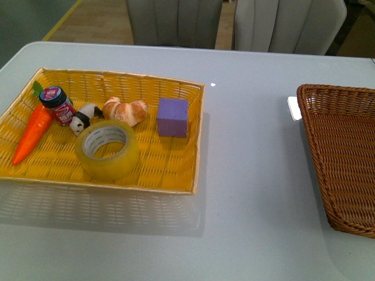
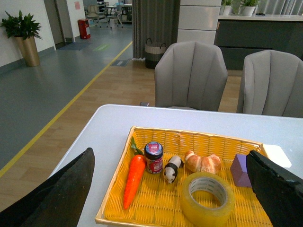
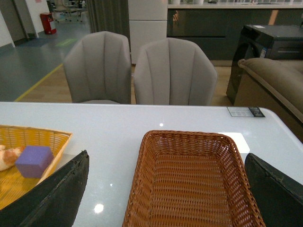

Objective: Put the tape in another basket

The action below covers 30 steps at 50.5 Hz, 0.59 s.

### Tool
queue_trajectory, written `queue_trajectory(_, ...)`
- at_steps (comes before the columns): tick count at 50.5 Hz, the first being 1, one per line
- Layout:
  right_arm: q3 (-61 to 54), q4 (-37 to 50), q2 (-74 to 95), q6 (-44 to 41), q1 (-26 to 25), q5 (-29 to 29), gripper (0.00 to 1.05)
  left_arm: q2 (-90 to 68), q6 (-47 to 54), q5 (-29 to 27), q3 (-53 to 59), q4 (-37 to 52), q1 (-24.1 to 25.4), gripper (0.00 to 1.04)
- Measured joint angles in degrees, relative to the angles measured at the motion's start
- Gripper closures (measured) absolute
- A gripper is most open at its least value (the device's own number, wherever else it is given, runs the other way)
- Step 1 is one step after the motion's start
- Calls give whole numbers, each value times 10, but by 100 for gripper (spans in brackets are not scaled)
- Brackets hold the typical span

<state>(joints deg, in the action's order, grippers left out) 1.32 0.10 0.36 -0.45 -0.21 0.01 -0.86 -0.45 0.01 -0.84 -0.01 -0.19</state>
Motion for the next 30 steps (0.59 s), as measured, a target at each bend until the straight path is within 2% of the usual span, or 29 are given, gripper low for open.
queue_trajectory(30, 0, 0, 0, 0, 0, 0, 9, 0, 0, 0, 0, 0, 0, 9)
